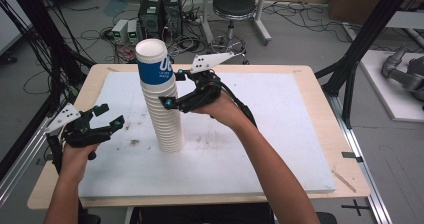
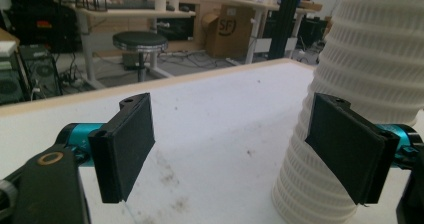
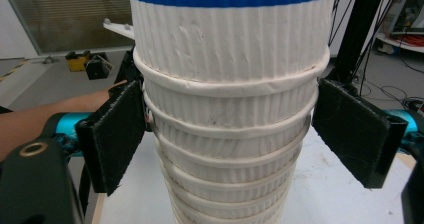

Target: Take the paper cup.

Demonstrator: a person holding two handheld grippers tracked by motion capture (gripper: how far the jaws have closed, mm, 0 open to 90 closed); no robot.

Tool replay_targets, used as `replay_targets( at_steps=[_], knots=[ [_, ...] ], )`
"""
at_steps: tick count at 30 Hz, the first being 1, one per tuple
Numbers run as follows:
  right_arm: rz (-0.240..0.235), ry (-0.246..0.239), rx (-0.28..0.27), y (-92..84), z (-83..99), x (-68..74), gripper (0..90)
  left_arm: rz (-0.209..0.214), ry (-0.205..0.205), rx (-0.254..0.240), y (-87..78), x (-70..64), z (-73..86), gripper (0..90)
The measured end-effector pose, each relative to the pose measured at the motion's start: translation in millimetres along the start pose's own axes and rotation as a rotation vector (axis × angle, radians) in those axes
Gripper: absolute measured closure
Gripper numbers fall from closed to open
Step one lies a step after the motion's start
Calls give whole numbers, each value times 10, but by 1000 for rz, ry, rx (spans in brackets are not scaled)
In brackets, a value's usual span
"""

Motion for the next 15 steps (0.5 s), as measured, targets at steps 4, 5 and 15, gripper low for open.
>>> replay_targets(
  at_steps=[4, 5, 15],
  knots=[
    [38, -15, 7, 0, -22, -11, 168, 7, 11, -34, -52, -28, -201, 188],
    [39, -14, 10, 2, -24, -8, 170, 19, 16, -50, -83, -45, -294, 188],
    [40, -25, 20, -5, -27, 15, 174, 170, 81, -92, -161, -321, -1124, 188]
  ],
)
Point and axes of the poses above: each handheld gripper's, and its own axes: y roughly forward along the jaws, z roughly out of its underside, x roughly to its left, the point moved 3 cm from there along y, roughly forward along the jaws, and after that the axes turned 7 degrees about -z, right-handed, at the moved point
